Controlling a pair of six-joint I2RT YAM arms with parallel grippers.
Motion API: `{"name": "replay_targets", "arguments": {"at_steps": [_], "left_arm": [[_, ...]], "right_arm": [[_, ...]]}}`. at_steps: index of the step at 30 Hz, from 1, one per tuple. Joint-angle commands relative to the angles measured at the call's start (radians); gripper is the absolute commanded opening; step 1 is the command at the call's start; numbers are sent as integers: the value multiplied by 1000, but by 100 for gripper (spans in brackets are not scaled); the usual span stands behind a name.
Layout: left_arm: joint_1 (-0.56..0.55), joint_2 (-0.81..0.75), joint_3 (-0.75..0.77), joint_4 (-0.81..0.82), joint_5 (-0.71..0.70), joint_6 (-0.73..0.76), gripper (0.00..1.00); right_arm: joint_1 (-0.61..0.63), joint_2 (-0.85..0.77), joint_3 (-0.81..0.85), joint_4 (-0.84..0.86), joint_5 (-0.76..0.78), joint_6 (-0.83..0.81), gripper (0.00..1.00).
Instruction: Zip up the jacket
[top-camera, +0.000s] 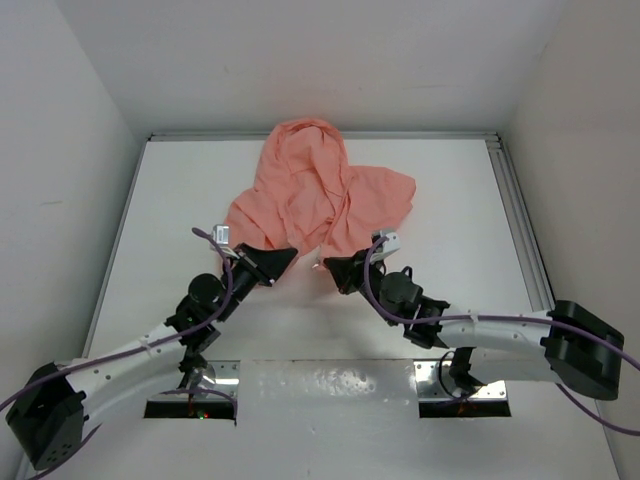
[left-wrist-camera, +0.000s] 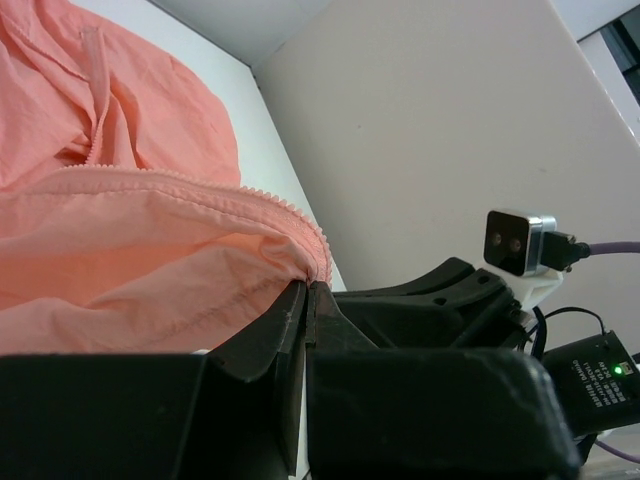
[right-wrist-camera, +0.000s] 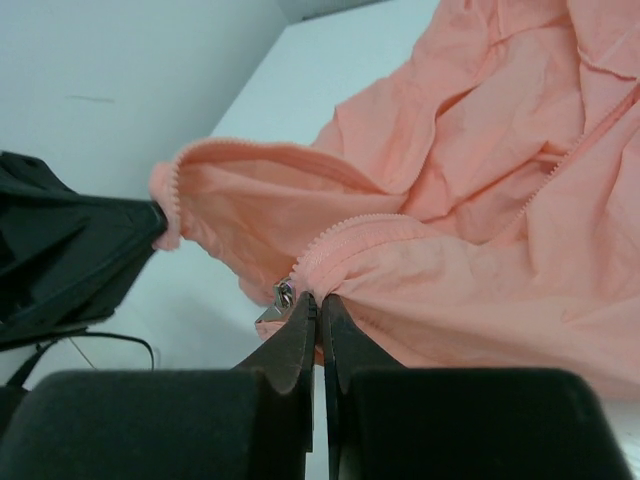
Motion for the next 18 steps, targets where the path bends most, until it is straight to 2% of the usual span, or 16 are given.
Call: {"name": "replay_targets", "arguments": {"at_steps": [1,18], "left_arm": [[4,20,24,82,27,2,0],[4,70,17,132,58,-1,0]], "right_arm": [[7,1,11,153,41,-8,0],[7,63,31,256,9,12,0]]}}
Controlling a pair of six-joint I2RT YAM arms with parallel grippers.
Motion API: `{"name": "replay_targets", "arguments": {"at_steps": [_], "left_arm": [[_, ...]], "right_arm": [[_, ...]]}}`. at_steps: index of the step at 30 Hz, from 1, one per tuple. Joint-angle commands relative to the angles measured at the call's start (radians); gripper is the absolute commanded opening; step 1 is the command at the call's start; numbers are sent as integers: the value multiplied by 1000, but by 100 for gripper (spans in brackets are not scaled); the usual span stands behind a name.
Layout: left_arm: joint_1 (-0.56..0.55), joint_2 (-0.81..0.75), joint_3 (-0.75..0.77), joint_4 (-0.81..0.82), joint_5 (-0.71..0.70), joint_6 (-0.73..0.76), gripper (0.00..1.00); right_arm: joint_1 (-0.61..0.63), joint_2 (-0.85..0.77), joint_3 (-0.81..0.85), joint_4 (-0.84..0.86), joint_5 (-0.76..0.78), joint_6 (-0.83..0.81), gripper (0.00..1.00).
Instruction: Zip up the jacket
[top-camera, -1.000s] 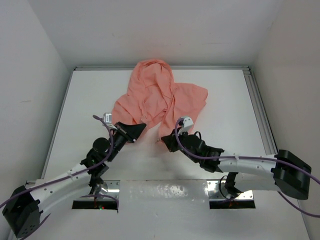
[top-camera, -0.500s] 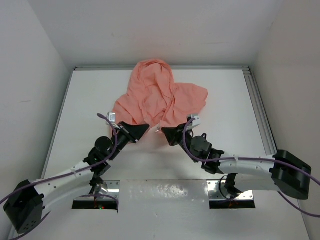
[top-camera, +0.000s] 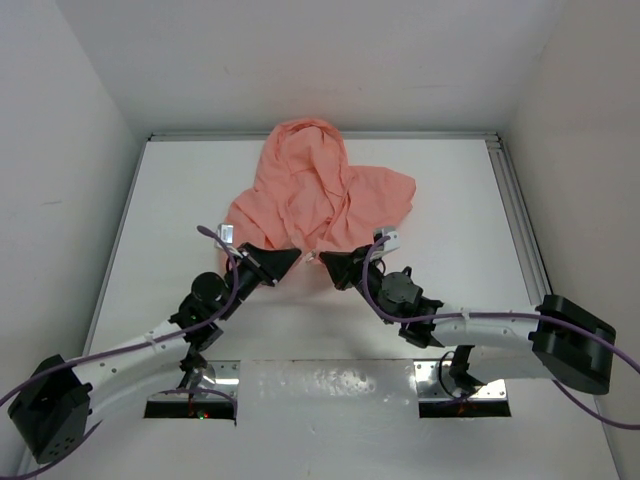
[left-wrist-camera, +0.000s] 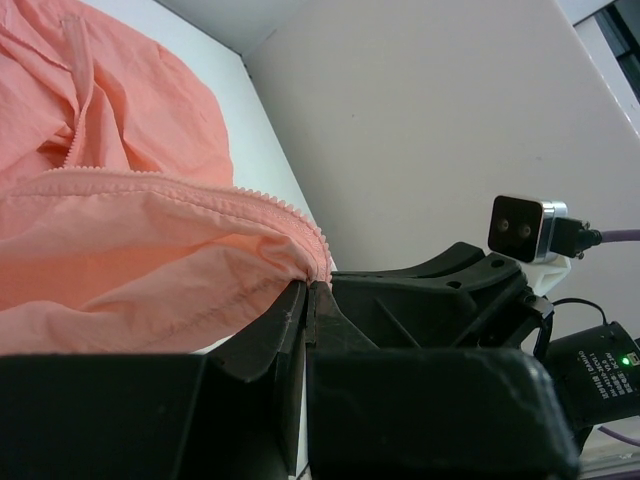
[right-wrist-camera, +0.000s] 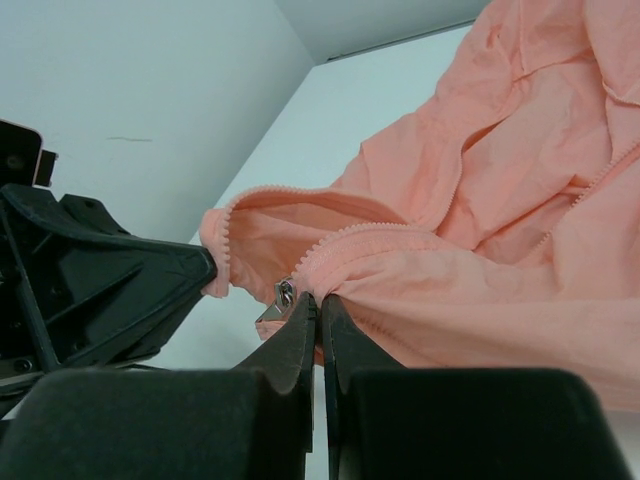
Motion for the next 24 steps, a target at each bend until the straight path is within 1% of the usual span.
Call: {"name": "replay_targets", "arguments": {"at_steps": [1,12,24], "left_arm": [[4,15,18,73,28,-2,0],[4,46,20,88,34,-2,0],[4,60,18,88,31,-22,0]], "right_arm": [[7,0,30,82,-10,10,0],[9,-1,43,43,-51,7,0],[12,-12,37,35,-61,1,0]]}}
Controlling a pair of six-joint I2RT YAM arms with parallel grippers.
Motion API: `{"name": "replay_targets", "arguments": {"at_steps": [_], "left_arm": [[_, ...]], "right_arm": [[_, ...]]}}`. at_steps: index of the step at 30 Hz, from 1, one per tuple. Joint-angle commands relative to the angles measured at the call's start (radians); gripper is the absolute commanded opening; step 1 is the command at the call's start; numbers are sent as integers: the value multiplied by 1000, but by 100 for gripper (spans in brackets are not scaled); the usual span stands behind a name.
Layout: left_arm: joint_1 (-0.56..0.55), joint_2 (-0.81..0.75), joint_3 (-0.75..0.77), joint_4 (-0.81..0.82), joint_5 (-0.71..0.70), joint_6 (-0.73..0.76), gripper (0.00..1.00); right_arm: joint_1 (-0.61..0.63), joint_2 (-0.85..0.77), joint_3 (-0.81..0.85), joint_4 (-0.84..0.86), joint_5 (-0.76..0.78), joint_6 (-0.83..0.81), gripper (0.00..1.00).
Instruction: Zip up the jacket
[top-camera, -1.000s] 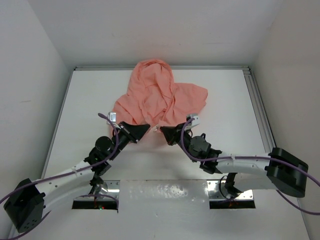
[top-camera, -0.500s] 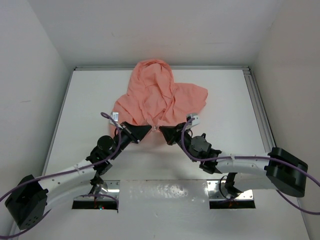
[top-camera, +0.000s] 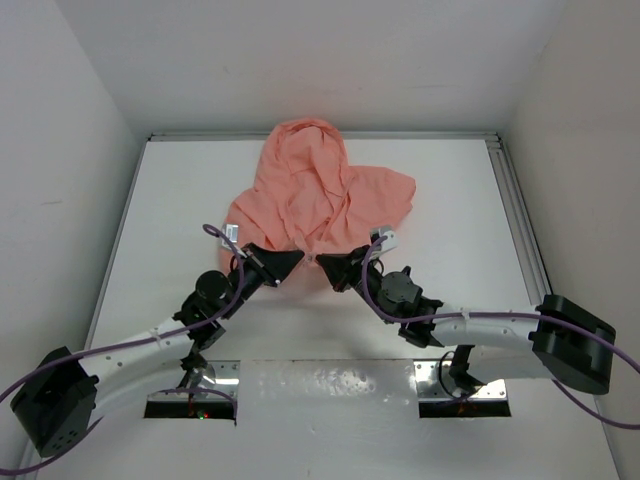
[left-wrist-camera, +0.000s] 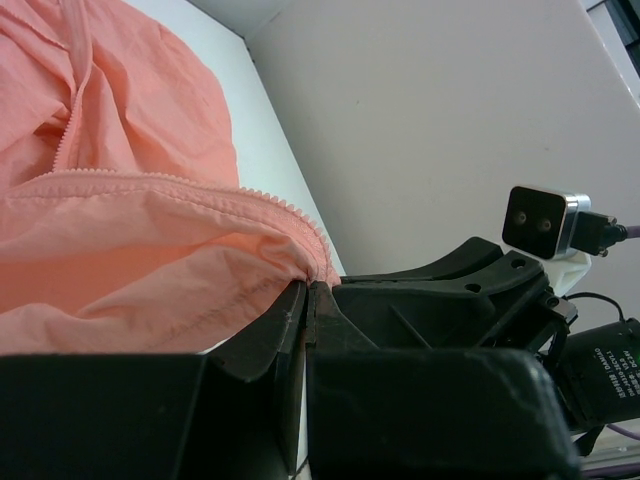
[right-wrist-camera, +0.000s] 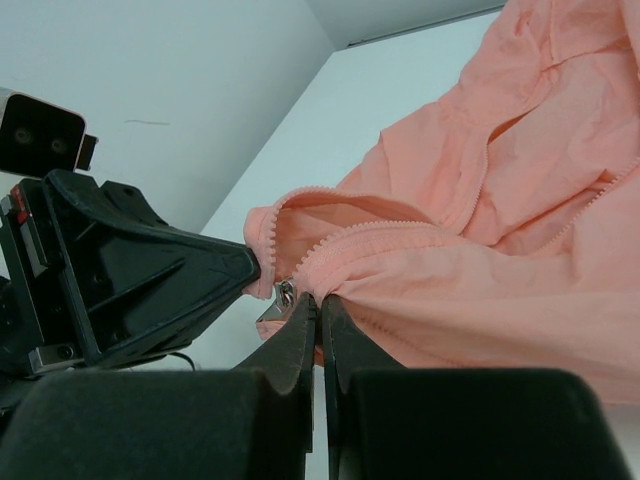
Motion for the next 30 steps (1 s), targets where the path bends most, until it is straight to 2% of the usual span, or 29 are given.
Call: {"name": "replay_targets", "arguments": {"at_steps": [1,30], "left_arm": [[4,3,17,59,3,-13,0],[4,-5,-10,71,-24,-24,0]], "right_arm": [[14,-13,30,42,-8,-6,0],[44,-41,25,39,59,-62,0]]}}
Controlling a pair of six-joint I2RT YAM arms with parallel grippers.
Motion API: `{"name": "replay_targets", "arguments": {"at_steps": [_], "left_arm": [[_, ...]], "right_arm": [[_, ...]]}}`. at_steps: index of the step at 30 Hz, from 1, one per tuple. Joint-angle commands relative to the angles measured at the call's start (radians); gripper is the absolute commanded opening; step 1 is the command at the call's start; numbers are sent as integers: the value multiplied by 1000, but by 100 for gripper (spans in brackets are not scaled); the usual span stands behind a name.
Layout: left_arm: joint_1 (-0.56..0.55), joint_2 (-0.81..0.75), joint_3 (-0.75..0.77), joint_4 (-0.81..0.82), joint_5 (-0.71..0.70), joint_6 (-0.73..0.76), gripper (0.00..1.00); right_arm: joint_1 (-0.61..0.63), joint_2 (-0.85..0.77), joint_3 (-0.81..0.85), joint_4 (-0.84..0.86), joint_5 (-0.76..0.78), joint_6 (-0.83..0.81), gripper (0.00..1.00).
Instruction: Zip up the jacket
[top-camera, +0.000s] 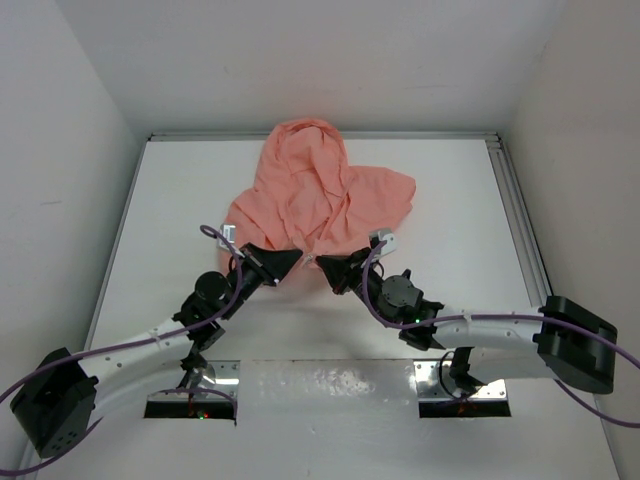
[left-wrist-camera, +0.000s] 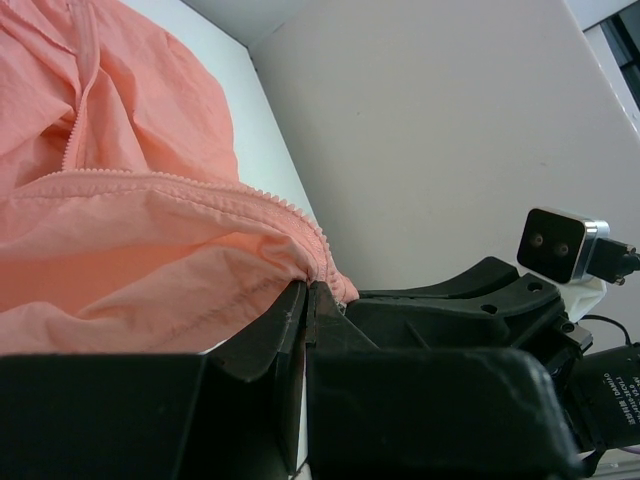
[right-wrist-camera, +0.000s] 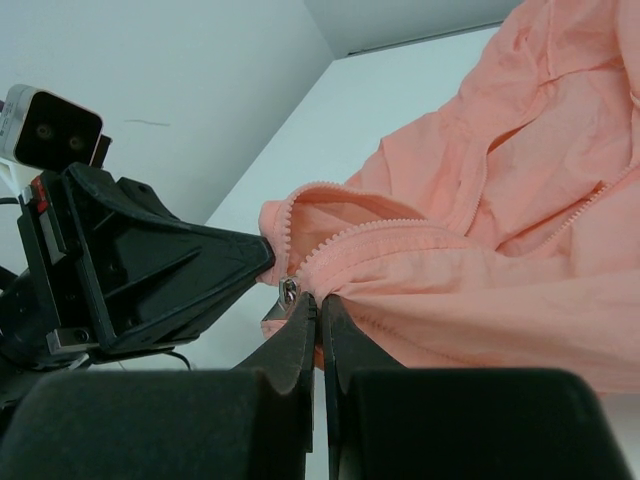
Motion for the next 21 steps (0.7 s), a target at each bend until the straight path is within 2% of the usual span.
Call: {"name": "replay_targets", "arguments": {"at_steps": [1,21], "left_arm": [[4,1,-4,70,6,2,0],[4,18,-12,107,23,4,0]], "right_arm": [[7,-20,25,39,21,-20,0],[10,-5,47,20,4,-20,0]]}}
